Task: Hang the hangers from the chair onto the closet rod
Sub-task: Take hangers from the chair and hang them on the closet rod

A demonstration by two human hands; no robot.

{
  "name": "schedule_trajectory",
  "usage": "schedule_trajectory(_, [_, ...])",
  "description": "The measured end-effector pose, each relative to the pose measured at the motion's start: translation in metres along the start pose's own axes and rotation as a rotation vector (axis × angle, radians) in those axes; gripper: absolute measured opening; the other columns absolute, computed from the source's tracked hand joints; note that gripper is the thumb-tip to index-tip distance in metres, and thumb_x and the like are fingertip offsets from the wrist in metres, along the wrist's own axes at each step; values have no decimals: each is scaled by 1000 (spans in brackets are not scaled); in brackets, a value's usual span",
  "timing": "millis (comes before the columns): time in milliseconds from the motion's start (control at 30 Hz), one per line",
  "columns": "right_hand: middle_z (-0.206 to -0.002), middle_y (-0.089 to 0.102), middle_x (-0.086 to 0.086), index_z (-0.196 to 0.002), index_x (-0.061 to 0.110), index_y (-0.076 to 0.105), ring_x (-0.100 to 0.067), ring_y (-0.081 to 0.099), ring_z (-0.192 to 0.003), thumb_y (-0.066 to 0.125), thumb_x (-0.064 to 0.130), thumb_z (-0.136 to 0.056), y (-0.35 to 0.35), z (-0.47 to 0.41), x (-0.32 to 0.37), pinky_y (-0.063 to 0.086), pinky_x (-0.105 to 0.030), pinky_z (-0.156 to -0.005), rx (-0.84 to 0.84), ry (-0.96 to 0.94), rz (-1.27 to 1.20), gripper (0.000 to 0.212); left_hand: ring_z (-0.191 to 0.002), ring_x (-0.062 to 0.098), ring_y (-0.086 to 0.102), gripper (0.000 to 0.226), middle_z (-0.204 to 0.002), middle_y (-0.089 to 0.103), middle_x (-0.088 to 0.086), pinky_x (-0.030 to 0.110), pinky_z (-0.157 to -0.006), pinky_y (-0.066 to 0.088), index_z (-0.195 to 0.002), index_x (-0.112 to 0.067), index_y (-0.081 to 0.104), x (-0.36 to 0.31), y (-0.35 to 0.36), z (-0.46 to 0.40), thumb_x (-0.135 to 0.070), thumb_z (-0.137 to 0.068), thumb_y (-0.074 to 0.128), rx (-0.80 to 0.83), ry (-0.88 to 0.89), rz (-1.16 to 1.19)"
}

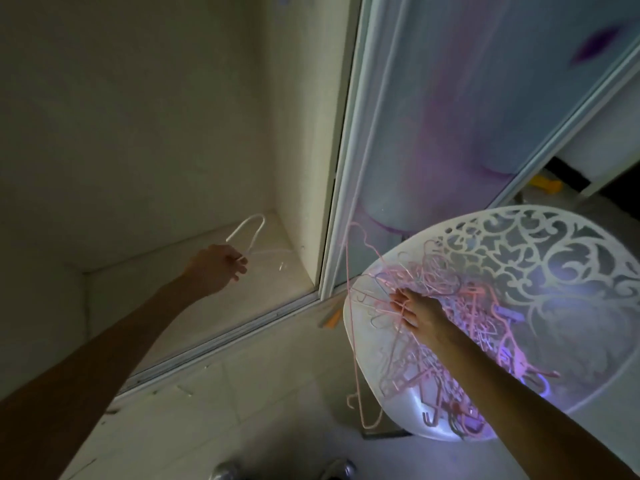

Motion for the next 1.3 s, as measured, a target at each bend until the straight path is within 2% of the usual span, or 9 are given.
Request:
schedule_trajectory(100, [-46, 64, 7, -72, 11, 52, -10, 64, -51, 46, 14, -98, 27, 33, 10, 40, -22, -53, 31, -27, 277, 27, -91, 27, 68, 15, -111, 67, 20, 29, -79, 49, -95, -6, 72, 17, -38, 24, -12, -87, 62, 53, -130, -100])
schedule_trajectory(167, [-49, 65, 3, -73, 7, 55, -14, 65, -52, 48, 12, -96, 53, 60, 17, 50, -29, -65, 107, -59, 362, 24, -104, 28, 63, 21, -113, 68, 11, 30, -89, 44, -102, -15, 73, 20, -67, 47, -25, -85, 66, 14, -93, -226])
schedule_trajectory(267, [-46, 65, 0, -72, 0, 56, -11, 64, -42, 51, 5, -93, 99, 107, 31, 47, -21, -47, 177, -137, 419, 22, -117, 24, 56, 29, -124, 61, 4, 28, -95, 40, -112, -25, 68, 19, -111, 81, -38, -87, 61, -51, -75, -372])
schedule_trajectory(467, [-38, 60, 7, -70, 2, 62, -4, 57, -34, 53, 11, -93, 172, 199, 64, 51, -14, -48, 166, -401, 685, 26, -95, 19, 69, 21, -97, 73, 0, 29, -87, 52, -103, -25, 69, 16, -201, 134, -36, -87, 59, -119, 15, -376])
schedule_trajectory(633, [-36, 57, 16, -81, 4, 70, 3, 55, -34, 51, 20, -93, 206, 273, 110, 46, -9, -51, 78, -652, 826, 28, -95, 29, 67, 18, -99, 72, 11, 34, -85, 53, -97, -17, 72, 12, -285, 166, -25, -81, 69, -215, 73, -206])
schedule_trajectory(833, [-42, 62, 7, -90, -4, 70, -5, 59, -38, 56, 16, -90, 240, 318, 162, 51, -17, -54, 123, -702, 876, 25, -70, 16, 60, 35, -83, 64, 5, 25, -57, 53, -77, -16, 63, 16, -350, 176, -49, -72, 73, -331, 9, 336])
schedule_trajectory(1033, [-41, 60, 9, -94, 0, 71, 0, 54, -35, 54, 20, -92, 261, 324, 208, 43, -13, -47, 61, -738, 1014, 27, -67, 9, 57, 24, -86, 63, 8, 26, -61, 48, -74, -16, 56, 20, -384, 160, -36, -86, 63, -430, 17, 766])
schedule_trajectory(1200, [-94, 70, -14, -103, 1, 64, -26, 67, -82, 48, 25, -94, 287, 296, 244, 53, -34, -82, -34, -845, 1100, 30, -68, 12, 56, 28, -77, 54, 0, 19, -43, 52, -74, -15, 50, 8, -404, 127, -32, -95, 48, -472, 54, 932])
schedule_trajectory(1300, [-93, 63, -14, -81, 8, 54, -32, 62, -89, 40, 26, -97, 310, 273, 275, 47, -35, -76, -77, -908, 1165, 27, -69, 14, 59, 29, -80, 55, 0, 18, -45, 53, -76, -14, 49, -7, -418, 99, -30, -99, 41, -507, 116, 1021])
Point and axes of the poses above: each hand's wrist, its own z-axis away from the middle knuckle, its own y-axis out of the palm, x = y × z, the point moved 5 cm from there along -z, towards the middle knuckle
